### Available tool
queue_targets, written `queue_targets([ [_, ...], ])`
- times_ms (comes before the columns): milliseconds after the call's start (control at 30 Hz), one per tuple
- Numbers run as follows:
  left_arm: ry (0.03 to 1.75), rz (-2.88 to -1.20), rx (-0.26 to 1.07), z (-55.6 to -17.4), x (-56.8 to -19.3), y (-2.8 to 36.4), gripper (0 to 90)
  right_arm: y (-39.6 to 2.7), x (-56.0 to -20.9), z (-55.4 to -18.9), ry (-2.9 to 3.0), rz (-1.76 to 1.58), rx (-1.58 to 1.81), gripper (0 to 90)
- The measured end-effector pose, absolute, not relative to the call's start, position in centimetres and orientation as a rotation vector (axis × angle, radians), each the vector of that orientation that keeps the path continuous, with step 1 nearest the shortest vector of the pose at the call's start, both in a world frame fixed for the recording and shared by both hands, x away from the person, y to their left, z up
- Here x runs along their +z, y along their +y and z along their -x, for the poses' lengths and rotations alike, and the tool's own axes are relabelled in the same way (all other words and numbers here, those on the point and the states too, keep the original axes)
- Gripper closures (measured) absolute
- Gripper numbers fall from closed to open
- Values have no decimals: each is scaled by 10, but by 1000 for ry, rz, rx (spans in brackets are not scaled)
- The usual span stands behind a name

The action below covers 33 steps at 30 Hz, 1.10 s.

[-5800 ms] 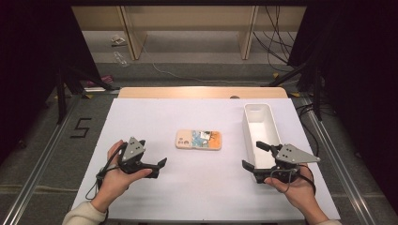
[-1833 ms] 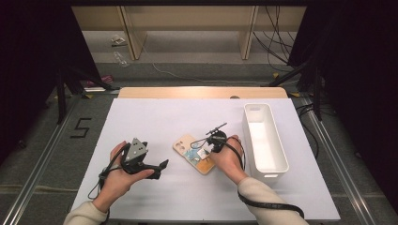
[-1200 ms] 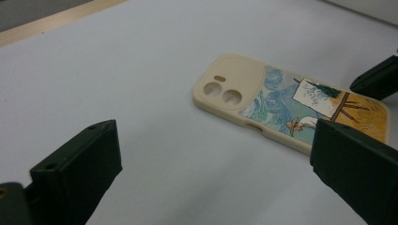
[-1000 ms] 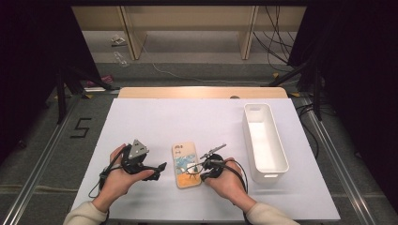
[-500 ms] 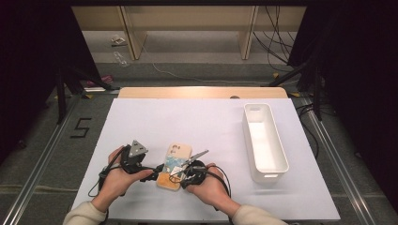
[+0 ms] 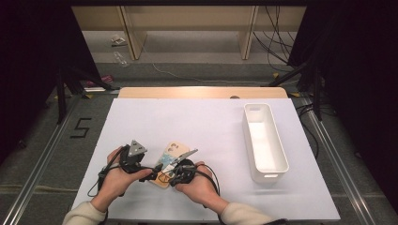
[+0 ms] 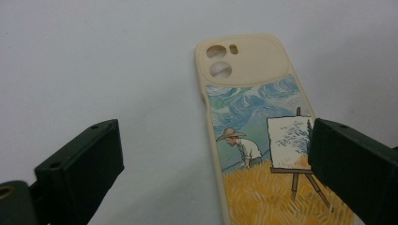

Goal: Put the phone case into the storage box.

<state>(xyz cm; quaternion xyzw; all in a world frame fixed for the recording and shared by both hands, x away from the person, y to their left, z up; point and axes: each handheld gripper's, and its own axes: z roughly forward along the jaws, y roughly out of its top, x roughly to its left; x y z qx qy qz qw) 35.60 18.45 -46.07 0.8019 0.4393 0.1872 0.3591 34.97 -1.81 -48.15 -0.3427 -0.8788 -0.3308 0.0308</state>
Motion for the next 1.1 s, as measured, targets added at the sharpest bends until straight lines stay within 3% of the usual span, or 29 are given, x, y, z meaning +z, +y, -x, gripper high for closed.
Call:
queue_targets([
  [100,1132,-2069,487,-356,-461,184,30,-26,-478,-351,-2722,1038,-1069,872],
  [233,1132,-2068,487,-356,-460,184,29,-46,-465,-356,-2806,957,-1182,704],
  [267,1133,-2066,487,-356,-460,184,29,-46,-465,-356,-2806,957,-1182,704],
  [300,1135,-2065,486,-356,-460,184,29,-57,-460,-359,-2829,938,-1251,617],
  [500,1149,-2058,464,-356,-460,184,28,-92,-449,-362,-2809,923,-1399,332],
  [600,1149,-2059,464,-356,-460,184,27,-103,-442,-358,-2835,824,-1489,235],
  [767,1147,-2056,467,-356,-460,184,26,-117,-431,-349,-2860,674,-1587,159],
  [1100,1146,-2060,436,-355,-460,182,16,-145,-427,-345,-2847,650,-1674,159],
])
